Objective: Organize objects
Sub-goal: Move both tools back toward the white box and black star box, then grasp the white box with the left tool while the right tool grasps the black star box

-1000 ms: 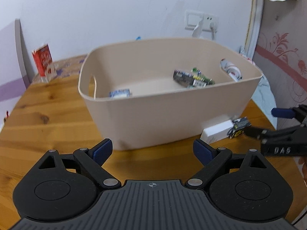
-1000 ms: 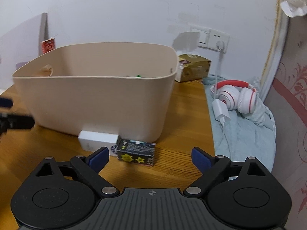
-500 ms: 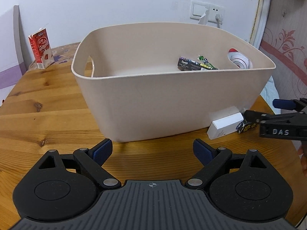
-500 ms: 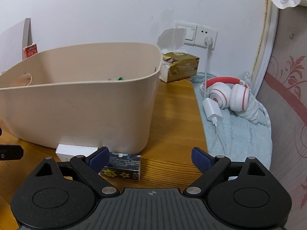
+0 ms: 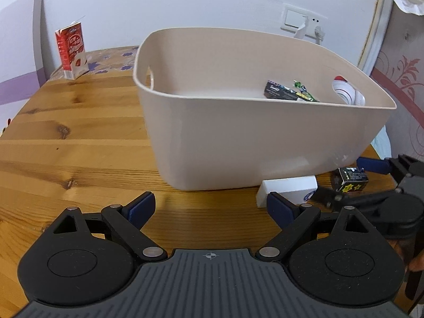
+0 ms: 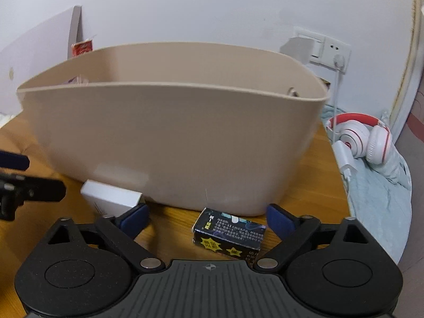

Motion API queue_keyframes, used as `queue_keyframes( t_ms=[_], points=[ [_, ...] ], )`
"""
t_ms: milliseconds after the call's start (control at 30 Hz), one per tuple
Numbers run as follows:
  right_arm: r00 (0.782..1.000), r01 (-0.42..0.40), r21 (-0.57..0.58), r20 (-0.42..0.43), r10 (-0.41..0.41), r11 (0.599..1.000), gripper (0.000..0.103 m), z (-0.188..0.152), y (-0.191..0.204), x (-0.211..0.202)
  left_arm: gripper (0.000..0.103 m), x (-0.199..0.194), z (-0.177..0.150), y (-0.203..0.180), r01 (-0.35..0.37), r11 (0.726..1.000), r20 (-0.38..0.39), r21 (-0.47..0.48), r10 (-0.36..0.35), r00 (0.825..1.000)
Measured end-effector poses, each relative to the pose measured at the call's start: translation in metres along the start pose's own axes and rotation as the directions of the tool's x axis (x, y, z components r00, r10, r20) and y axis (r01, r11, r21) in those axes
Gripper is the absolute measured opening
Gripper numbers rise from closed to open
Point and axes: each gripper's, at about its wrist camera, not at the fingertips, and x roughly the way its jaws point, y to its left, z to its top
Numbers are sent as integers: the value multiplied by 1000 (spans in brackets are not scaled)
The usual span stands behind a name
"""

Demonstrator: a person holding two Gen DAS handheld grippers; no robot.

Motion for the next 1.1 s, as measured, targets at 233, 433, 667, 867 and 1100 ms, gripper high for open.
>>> queue_keyframes(
  t_ms=[233, 433, 667, 867, 1100],
  points=[
    [997, -71, 33, -4, 71, 997, 101, -3, 7, -3, 93, -1, 0, 4, -1, 1000, -2, -22, 1, 1000],
    [999, -47, -13, 10, 47, 999, 101, -6, 10, -15, 93, 6, -1, -5, 14, 999, -20, -33, -15, 1000],
    [999, -36, 17, 1, 36, 999, 101, -12, -13, -19, 93, 22, -4, -26, 17, 1000, -39, -7, -17, 999],
    [999, -38, -6, 0, 38, 999, 101, -19, -18, -15, 93, 29, -7, -29, 43, 999, -58, -33, -45, 997],
    [999, -34, -6, 1, 34, 999, 101, -22, -19, -10, 93, 30, -7, -42, 48, 998, -57, -41, -50, 997]
  ],
)
